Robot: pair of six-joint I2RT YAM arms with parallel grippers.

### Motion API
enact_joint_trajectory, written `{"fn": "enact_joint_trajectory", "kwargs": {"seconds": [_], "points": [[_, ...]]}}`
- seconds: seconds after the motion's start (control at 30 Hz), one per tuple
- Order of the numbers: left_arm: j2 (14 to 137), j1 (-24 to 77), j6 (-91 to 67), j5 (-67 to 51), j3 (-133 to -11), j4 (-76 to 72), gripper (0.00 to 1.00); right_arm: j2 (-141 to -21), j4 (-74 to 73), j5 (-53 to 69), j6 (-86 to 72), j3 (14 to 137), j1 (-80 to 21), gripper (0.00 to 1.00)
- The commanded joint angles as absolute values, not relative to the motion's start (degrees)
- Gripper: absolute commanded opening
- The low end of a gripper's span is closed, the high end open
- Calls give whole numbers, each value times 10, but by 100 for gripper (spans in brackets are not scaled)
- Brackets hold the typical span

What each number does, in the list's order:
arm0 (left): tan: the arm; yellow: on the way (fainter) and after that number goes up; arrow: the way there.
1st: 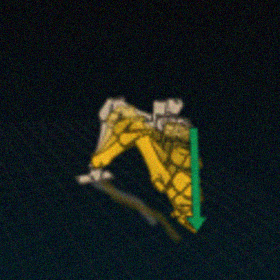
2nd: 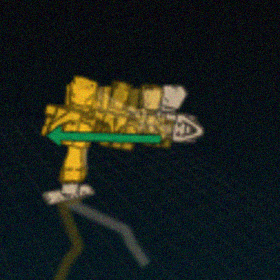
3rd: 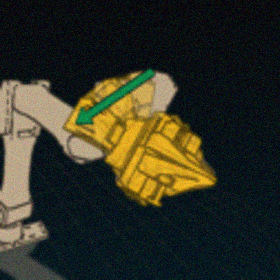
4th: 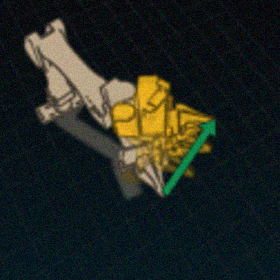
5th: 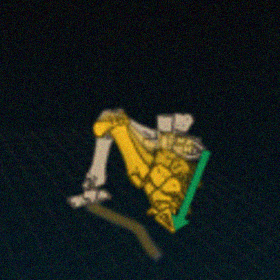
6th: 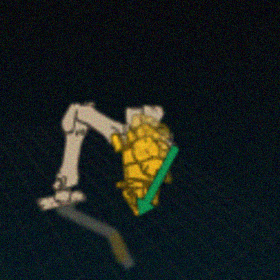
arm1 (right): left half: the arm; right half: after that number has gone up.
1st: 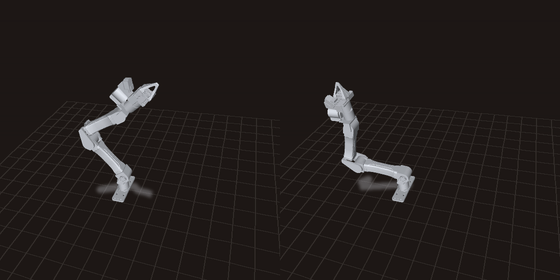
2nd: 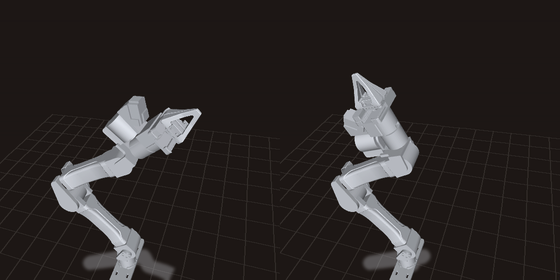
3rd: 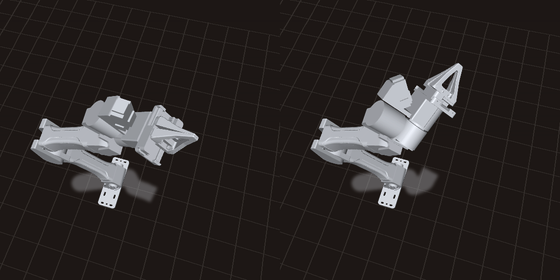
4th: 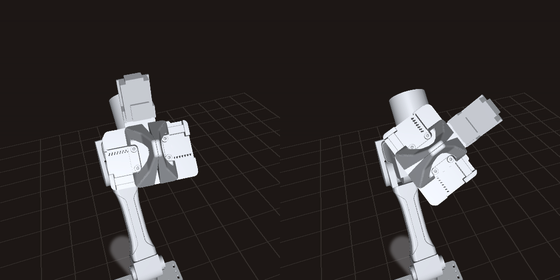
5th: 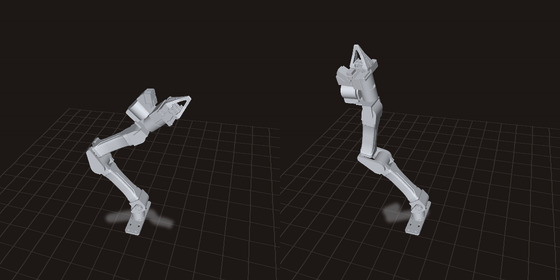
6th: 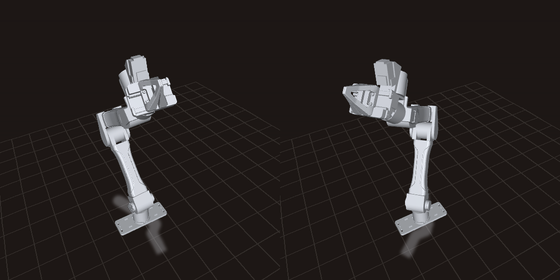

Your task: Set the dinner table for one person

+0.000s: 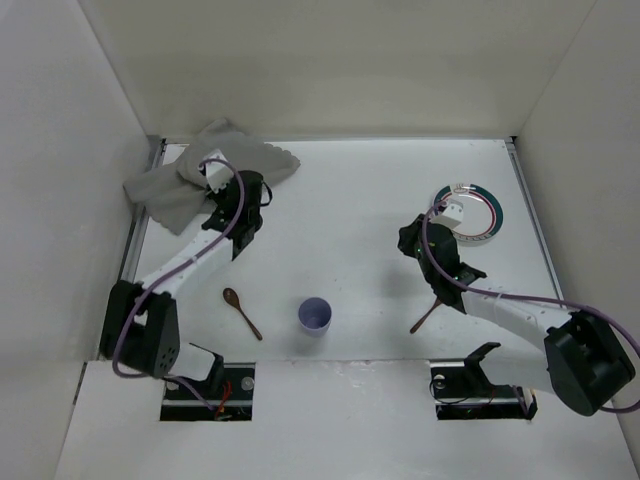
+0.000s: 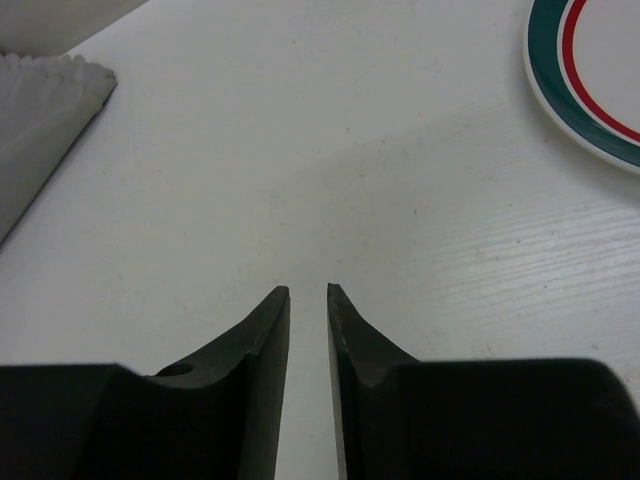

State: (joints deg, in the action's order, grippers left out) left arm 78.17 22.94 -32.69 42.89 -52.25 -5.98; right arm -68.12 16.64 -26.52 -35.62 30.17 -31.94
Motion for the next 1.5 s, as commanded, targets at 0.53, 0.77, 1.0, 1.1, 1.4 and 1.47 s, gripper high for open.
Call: {"fn": "enact_joint_trajectory", "kwargs": {"seconds": [0.53,0.77,1.0,1.1,1.4,1.47], "points": [[1145,108,-228,341,-859,47,55,-692,189,-238,-344,329,-324,63],[1174,194,-232,264,-861,36,10,-688,189,-237,-343,327,-325,64],[1098,326,-196,247,-782,-48,5,-689,191,-238,-345,325,-325,64],[1031,355,-177,246,-695,-90,6,-688,191,-238,-345,325,-325,64],[845,344,-167,379,-448,-185,55,-706,192,-222,-356,335,-329,73],[810,350,-179,379,-445,-190,58,-723,189,-223,-366,340,-330,74]]}}
